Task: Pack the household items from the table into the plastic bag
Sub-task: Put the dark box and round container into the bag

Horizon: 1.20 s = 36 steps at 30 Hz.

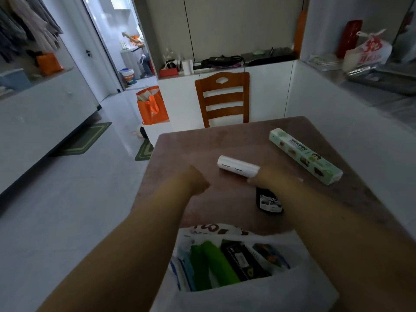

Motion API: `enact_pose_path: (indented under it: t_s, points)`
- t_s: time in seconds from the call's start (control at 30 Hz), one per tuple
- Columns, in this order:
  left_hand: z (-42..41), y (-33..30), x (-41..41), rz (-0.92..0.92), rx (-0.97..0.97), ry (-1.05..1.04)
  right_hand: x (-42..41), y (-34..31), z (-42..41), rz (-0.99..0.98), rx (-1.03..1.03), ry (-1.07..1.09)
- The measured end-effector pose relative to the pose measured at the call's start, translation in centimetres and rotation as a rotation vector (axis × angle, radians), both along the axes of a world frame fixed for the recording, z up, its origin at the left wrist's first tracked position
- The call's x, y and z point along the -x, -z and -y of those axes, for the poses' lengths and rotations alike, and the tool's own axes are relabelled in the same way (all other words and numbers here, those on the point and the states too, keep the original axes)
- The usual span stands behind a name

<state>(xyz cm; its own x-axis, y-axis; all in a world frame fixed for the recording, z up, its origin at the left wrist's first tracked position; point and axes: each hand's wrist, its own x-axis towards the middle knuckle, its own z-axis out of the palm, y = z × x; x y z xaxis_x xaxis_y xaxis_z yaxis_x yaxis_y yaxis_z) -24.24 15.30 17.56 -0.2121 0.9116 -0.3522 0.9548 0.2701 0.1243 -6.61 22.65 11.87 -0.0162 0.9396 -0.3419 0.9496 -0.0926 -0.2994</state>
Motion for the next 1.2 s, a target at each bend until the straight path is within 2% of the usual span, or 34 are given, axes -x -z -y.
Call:
enact_pose_path:
  t_s: [0.13,0.23,0.33,0.43,0.5,0.57,0.67,0.8,0.9,1.0,1.07,1.13,1.2]
  points:
    - [-1.6,8.4,6.1,-0.057,0.048,-0.377,-1.5,4.8,-0.6,0.117,0.051,0.0]
    - [-0.4,11.9,8.9,-0.057,0.118,-0.595,-1.6,5.8,-0.9,0.065,0.031,0.032]
    - [1.6,13.3,9.5,-0.109,0.163,-0.627,-1.2,5.9,-0.6,0.017,0.042,-0.015]
    - [1.6,14.0,10.6,-0.107,0.046,-0.496,-0.6,4.6,-0.3,-0.095,-0.019,-0.036]
    - [1.3,11.5,9.2,0.116,-0.099,-0.481,-0.1,2.9,0.0,-0.231,-0.07,-0.012]
    - [1.1,8.0,6.8,0.474,-0.211,-0.493,0.5,0.8,0.4,-0.366,-0.076,0.004]
    - [0.9,2.8,3.6,0.898,-0.255,-0.496,0.6,-3.0,1.8,-0.497,-0.072,-0.014]
    - [2.7,-2.1,1.5,1.114,-0.2,-0.368,-1.7,-7.8,6.2,-0.666,-0.251,0.0]
    - [5.7,-3.7,0.4,1.225,-0.098,-0.273,-3.8,-8.0,9.4,-0.813,-0.305,0.079]
    - [9.4,-2.6,-0.3,1.121,-0.037,-0.15,-5.0,-6.6,12.1,-0.995,-0.366,0.252]
    - [11.5,-1.4,-0.3,0.948,0.002,-0.059,-5.2,-6.2,13.4,-1.035,-0.443,0.329]
    - [13.2,-0.8,-0.3,0.744,0.106,0.056,-5.1,-6.1,14.4,-1.011,-0.509,0.343]
    - [14.6,-0.4,-0.8,0.559,0.186,0.19,-4.9,-6.2,15.2,-1.082,-0.521,0.344]
